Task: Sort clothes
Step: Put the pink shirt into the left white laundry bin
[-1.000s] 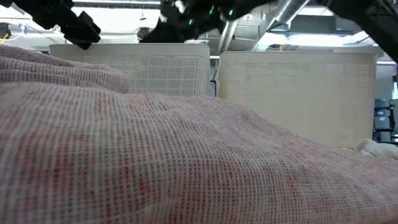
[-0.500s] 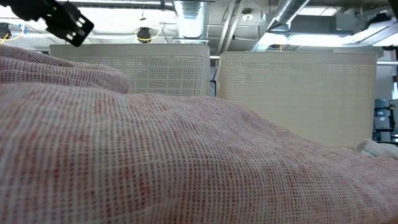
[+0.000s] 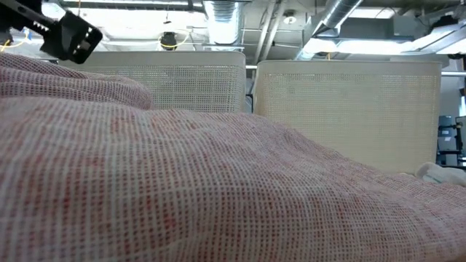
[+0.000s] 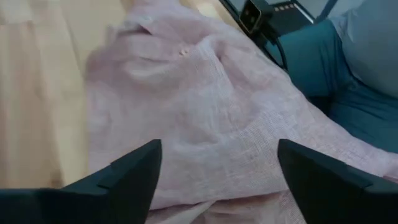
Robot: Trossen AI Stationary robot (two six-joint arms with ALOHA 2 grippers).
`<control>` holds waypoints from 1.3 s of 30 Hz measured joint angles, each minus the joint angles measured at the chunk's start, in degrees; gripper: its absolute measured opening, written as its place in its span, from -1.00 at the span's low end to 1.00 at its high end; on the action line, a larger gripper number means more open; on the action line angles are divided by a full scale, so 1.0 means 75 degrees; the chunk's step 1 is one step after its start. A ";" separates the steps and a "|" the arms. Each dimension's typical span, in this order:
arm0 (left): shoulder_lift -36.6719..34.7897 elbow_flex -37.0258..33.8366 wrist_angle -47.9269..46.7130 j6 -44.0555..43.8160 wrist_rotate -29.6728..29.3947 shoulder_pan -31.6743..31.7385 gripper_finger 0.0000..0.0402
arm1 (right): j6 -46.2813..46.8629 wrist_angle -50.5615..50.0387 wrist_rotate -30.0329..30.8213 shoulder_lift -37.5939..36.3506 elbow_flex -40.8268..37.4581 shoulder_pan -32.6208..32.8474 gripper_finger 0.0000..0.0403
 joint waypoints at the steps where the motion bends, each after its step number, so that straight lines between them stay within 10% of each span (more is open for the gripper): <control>1: 0.0169 0.0000 0.0093 -0.0060 0.0000 -0.0057 0.62 | 0.0091 -0.0170 0.0103 0.0003 0.0000 0.0067 0.37; 28: 0.4702 0.0136 0.2556 -0.0195 0.0019 -0.0294 0.75 | 0.1308 -0.1598 0.0656 -0.0006 0.0000 0.1555 0.37; 33: 0.5224 0.0385 0.2372 0.0038 0.0011 -0.0294 0.33 | 0.1584 -0.1785 0.0855 -0.0006 0.0000 0.1746 0.37; 39: 0.5110 0.0403 0.2300 0.0631 0.0015 -0.0296 -0.63 | 0.1974 -0.2037 0.1156 -0.0006 0.0000 0.2052 0.37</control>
